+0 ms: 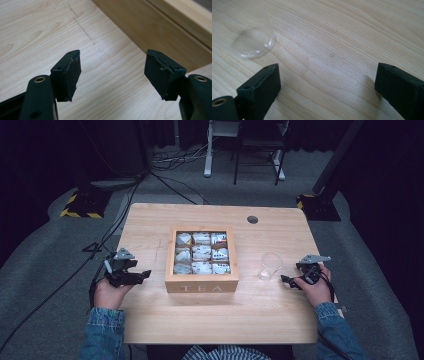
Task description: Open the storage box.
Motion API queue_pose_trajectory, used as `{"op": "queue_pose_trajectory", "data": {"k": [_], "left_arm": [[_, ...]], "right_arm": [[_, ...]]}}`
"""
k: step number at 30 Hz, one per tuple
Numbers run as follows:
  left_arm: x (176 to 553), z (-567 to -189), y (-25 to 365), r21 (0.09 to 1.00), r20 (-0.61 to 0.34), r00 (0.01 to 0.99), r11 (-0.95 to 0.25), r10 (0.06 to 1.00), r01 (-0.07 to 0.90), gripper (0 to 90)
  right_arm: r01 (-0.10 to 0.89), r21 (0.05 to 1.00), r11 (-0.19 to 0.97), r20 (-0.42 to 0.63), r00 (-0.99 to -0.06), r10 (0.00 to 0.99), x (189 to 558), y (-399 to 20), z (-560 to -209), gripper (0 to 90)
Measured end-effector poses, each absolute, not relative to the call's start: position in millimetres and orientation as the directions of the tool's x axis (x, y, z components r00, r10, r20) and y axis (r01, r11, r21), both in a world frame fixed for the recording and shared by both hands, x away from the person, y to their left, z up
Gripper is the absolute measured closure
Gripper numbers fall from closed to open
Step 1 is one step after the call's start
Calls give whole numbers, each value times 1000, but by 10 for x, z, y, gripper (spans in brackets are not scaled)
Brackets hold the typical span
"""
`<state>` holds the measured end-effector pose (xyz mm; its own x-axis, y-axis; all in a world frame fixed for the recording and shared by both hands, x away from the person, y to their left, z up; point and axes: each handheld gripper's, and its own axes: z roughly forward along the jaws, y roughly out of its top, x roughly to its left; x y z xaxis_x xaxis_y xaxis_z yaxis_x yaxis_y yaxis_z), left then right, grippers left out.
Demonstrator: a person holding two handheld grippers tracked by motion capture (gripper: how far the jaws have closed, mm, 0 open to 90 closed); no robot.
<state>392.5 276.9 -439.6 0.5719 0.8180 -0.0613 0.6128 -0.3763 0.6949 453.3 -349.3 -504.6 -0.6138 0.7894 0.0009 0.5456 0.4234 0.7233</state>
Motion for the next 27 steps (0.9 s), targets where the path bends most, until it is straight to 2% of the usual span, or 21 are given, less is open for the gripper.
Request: {"op": "queue_pose_trajectory", "data": {"k": [7,16,22,27], "left_arm": [[3837,-4273,2671,686,-25,615,-434,788,583,306],[3734,-4177,2516,678,-50,687,-481,725,556,304],[3705,-4166,2367,671,-24,745,-541,667,507,299],[3717,-4207,2277,670,-50,771,-551,635,498,293]], "right_arm": [[546,723,423,1,-614,790,4533,-3492,-5046,64],[546,723,423,1,-614,790,4533,-3493,-5046,64],[546,723,423,1,-614,790,4533,-3493,-5046,64],[546,723,423,1,-614,790,4533,-3493,-5046,64]]}}
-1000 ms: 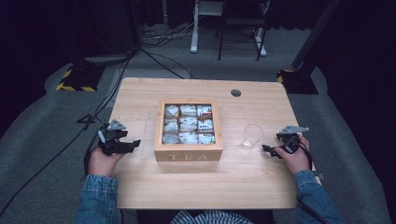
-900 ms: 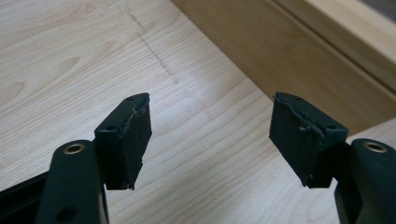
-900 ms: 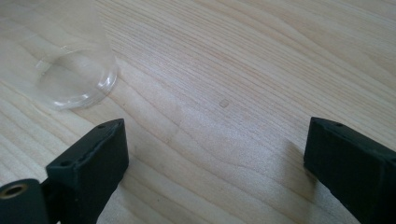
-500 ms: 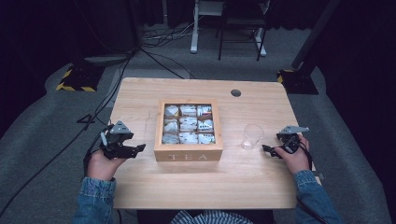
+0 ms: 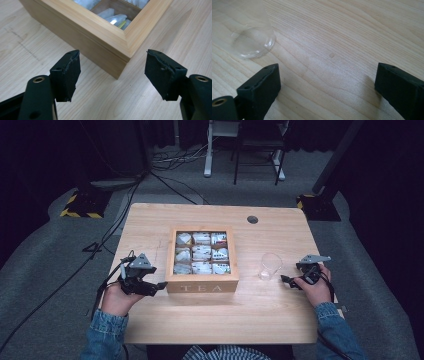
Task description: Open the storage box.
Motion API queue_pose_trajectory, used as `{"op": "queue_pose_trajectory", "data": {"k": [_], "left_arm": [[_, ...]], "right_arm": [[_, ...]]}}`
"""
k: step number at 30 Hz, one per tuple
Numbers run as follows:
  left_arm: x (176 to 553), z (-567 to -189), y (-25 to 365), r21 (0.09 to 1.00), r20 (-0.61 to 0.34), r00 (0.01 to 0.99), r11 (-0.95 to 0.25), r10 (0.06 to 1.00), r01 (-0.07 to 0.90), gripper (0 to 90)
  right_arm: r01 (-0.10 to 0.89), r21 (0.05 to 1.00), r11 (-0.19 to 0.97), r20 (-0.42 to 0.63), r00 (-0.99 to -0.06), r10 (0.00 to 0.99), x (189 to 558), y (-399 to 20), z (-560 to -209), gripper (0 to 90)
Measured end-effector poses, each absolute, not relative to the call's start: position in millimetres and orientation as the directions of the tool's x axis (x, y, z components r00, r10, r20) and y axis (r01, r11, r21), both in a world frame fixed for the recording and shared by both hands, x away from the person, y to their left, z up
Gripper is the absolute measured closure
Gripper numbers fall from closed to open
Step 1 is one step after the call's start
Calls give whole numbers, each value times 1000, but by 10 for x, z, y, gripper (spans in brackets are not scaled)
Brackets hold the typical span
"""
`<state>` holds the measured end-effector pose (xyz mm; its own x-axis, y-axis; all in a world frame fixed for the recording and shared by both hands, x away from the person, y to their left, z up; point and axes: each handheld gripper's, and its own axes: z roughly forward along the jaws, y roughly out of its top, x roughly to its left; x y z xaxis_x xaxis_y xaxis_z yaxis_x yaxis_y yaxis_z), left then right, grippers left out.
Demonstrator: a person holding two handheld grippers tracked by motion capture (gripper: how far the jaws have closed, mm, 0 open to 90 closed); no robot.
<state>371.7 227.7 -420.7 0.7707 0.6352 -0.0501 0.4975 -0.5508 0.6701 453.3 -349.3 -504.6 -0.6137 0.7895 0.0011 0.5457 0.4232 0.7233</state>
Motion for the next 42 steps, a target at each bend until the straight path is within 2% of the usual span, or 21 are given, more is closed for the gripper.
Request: {"op": "queue_pose_trajectory", "data": {"k": [8,12,15,23,42], "left_arm": [[3750,-4304,2230,636,-55,775,-576,630,513,301],[3757,-4332,2205,621,-52,782,-593,621,512,345],[3751,-4333,2200,638,-56,779,-578,625,509,456],[3745,-4347,2165,629,-52,790,-594,611,501,588],[3700,-4303,2154,667,-21,790,-579,613,468,626]], "right_arm": [[546,723,423,1,-614,790,4533,-3493,-5046,64],[546,723,423,1,-614,790,4533,-3492,-5046,64],[546,723,423,1,-614,790,4533,-3492,-5046,64],[546,723,424,0,-613,790,4533,-3493,-5046,64],[546,723,423,2,-614,789,4534,-3493,-5046,64]]}}
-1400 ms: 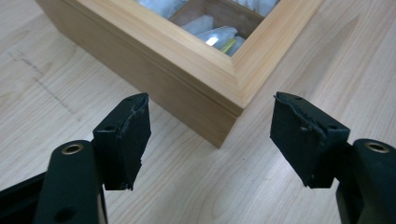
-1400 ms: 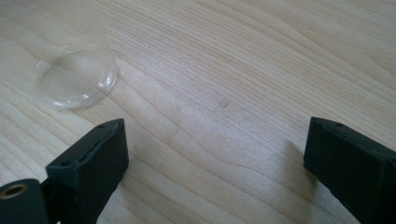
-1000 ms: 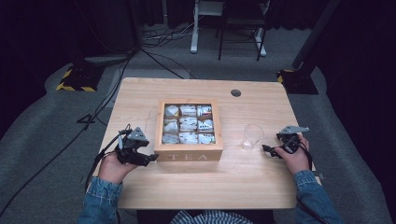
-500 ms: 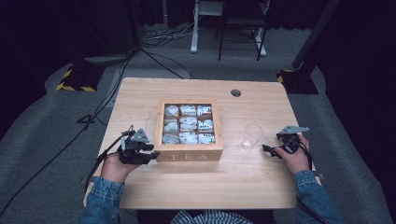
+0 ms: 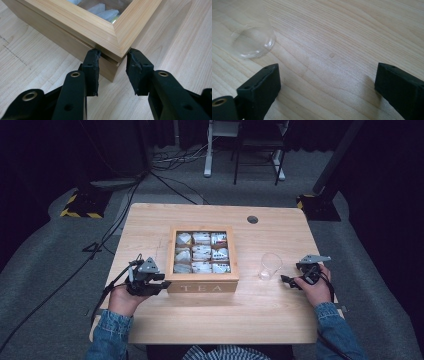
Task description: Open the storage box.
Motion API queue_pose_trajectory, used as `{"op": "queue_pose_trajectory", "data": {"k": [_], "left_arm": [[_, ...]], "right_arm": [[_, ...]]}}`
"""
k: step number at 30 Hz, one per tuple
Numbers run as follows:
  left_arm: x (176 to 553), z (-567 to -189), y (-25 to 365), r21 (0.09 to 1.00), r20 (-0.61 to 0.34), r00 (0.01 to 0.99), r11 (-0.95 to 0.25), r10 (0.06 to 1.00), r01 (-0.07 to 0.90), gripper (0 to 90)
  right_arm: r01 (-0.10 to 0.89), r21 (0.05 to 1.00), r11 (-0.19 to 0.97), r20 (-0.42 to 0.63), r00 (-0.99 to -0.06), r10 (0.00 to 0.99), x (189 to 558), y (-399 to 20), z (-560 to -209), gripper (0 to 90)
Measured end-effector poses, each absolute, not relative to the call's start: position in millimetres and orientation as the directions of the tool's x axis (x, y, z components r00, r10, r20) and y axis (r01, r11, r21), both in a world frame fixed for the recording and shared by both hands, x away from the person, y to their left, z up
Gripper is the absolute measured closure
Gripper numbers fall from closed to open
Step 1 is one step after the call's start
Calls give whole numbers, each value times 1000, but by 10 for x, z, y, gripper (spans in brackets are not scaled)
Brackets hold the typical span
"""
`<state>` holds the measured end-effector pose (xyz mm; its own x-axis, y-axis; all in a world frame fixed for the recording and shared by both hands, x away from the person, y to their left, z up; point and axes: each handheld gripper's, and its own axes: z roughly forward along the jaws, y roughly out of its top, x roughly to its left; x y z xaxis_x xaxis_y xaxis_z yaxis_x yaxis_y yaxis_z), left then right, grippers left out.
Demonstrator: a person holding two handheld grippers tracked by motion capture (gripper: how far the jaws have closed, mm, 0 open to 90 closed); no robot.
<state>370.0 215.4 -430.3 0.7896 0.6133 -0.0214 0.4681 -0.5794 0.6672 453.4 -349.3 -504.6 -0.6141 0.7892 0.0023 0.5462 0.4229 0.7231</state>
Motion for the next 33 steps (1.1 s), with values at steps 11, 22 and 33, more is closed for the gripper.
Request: {"op": "queue_pose_trajectory", "data": {"k": [11,22,33], "left_arm": [[3684,-4212,2175,760,-3,753,-488,658,430,526],[3683,-4133,2130,781,26,727,-468,686,414,430],[3765,-3923,2109,825,51,690,-420,722,379,393]], "right_arm": [[546,723,422,3,-614,789,4534,-3493,-5046,64],[546,723,422,3,-614,789,4534,-3493,-5046,64],[548,725,418,3,-609,793,4544,-3489,-5047,64]]}}
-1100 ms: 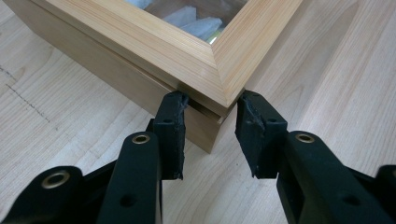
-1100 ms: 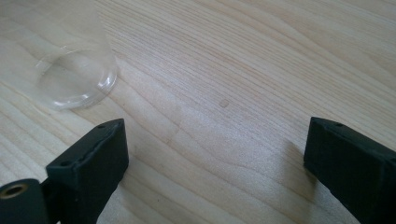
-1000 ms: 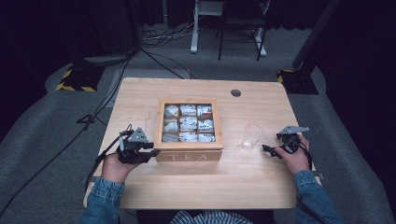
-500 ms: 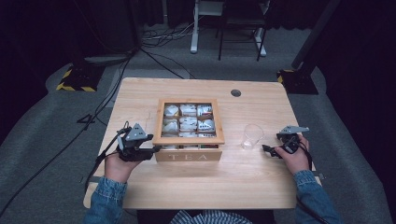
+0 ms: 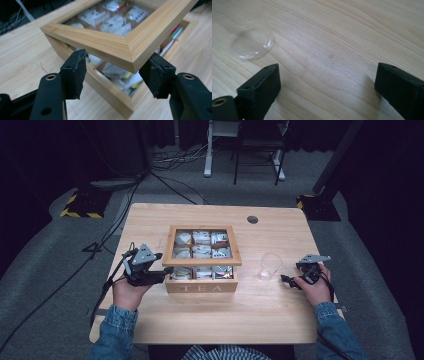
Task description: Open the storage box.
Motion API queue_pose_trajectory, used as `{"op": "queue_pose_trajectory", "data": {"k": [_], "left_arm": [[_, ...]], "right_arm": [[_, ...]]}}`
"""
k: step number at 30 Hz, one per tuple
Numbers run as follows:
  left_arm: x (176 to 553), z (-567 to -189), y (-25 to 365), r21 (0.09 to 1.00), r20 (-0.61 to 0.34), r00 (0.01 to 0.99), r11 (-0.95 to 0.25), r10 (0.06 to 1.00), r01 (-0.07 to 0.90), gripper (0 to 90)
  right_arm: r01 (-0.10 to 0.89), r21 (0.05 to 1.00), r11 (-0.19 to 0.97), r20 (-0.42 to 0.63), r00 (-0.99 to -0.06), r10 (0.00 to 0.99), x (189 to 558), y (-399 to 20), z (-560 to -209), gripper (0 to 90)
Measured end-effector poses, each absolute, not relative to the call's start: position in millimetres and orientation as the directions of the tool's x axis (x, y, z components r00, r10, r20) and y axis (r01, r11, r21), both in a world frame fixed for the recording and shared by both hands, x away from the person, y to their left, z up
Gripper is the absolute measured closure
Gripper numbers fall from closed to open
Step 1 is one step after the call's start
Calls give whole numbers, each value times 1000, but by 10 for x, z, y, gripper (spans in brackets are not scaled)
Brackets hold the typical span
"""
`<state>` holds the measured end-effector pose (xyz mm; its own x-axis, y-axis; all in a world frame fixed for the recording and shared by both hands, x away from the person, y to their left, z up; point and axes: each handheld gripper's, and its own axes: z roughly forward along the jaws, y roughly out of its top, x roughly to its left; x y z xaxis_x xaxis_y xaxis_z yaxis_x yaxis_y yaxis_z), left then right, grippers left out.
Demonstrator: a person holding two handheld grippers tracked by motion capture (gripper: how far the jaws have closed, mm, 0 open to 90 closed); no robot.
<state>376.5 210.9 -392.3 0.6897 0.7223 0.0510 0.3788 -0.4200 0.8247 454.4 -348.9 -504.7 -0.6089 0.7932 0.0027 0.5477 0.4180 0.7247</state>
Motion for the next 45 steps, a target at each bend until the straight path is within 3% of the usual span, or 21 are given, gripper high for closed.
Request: {"op": "queue_pose_trajectory", "data": {"k": [19,36,38,42,45], "left_arm": [[3916,-3620,2075,863,66,647,-369,759,345,395],[4171,-3433,2012,846,34,644,-365,764,388,397],[4194,-3410,1997,845,49,644,-376,764,381,398],[4224,-3394,1971,843,69,638,-387,767,373,398],[4245,-3389,1980,851,64,640,-376,766,365,398]], "right_arm": [[548,725,418,2,-609,793,4544,-3489,-5047,64],[553,721,417,-1,-601,799,4539,-3480,-5045,64],[559,722,408,1,-591,807,4525,-3474,-5043,73],[564,733,380,5,-563,827,4475,-3493,-5023,205],[580,725,371,26,-561,828,4448,-3513,-4996,246]]}}
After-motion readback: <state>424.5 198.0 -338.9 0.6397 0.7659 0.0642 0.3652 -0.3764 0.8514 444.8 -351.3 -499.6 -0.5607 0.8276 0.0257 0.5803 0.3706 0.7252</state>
